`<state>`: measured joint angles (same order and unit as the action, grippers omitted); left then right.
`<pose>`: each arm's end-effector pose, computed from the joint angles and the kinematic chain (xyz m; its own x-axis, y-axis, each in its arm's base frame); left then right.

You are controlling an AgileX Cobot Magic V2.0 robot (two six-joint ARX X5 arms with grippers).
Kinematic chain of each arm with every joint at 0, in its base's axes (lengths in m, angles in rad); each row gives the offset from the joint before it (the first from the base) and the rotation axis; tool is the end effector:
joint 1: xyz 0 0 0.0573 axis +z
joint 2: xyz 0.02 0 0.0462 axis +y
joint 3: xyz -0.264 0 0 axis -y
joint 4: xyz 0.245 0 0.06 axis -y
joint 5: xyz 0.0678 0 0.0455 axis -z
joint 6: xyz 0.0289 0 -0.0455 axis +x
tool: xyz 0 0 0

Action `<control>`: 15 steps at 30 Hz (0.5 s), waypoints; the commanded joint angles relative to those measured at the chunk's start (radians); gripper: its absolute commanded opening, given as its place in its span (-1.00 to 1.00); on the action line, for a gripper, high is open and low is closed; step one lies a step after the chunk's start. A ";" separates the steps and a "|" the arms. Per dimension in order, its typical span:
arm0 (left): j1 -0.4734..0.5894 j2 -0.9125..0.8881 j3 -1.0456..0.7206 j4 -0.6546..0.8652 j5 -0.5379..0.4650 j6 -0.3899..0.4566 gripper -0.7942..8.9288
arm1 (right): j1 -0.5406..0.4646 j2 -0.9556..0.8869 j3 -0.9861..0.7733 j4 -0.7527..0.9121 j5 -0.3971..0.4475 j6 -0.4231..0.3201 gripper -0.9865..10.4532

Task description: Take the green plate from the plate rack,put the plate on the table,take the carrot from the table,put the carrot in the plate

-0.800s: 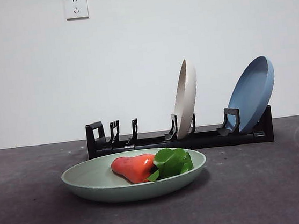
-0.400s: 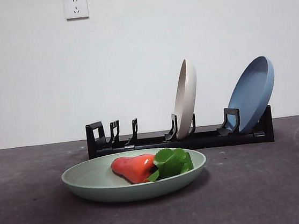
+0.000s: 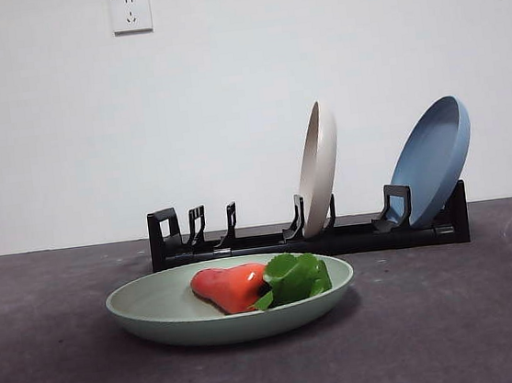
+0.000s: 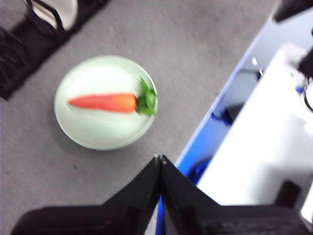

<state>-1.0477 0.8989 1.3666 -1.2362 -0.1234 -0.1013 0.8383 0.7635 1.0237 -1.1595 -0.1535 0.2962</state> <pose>0.0614 -0.0993 0.4071 0.4631 -0.5566 -0.6898 0.7762 0.6304 0.0124 0.0706 0.0851 0.3316 0.2975 0.5594 -0.7737 -0.6108 0.7343 0.2961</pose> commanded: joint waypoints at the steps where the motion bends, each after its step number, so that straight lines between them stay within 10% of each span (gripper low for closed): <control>1: 0.046 -0.029 -0.004 0.063 -0.034 0.024 -0.84 | 0.002 -0.001 -0.006 0.002 0.003 0.002 -0.83; 15: 0.666 -0.306 -0.202 0.843 0.129 0.273 -0.84 | 0.002 -0.001 -0.006 0.002 0.003 0.002 -0.83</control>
<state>-0.4145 0.6052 1.2011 -0.4152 0.0002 0.1421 0.8383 0.7635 1.0237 -1.1595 -0.1535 0.2962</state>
